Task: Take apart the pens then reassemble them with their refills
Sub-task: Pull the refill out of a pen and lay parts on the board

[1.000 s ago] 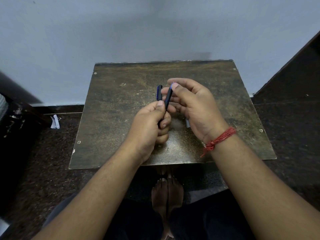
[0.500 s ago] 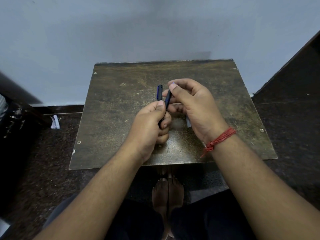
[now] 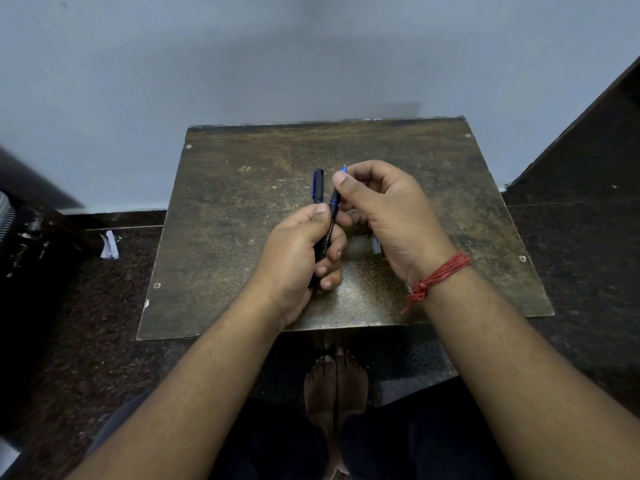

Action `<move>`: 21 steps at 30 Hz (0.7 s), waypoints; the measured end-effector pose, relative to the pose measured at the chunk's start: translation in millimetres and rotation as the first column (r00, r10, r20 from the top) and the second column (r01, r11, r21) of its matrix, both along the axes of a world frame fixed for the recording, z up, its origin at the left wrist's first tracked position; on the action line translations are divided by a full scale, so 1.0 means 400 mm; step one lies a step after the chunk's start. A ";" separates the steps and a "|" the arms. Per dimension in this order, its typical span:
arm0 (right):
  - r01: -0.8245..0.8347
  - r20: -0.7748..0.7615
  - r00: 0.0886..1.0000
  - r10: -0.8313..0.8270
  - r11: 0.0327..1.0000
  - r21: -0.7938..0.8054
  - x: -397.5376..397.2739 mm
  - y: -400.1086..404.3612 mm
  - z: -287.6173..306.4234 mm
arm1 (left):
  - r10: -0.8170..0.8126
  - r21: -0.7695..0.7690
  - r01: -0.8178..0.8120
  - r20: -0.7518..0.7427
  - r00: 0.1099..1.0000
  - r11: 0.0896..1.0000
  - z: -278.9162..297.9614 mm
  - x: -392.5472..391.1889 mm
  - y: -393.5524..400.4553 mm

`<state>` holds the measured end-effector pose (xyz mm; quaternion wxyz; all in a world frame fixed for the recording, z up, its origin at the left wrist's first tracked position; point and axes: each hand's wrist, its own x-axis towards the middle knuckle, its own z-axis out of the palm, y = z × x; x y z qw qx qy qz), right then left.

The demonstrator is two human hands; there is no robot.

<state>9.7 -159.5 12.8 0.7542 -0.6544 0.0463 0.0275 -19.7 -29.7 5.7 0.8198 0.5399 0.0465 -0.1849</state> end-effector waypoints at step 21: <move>0.009 -0.033 0.999 -0.008 0.999 0.046 -0.002 -0.007 0.013 | -0.012 0.030 0.012 -0.002 1.000 0.999 0.001 -0.001 -0.002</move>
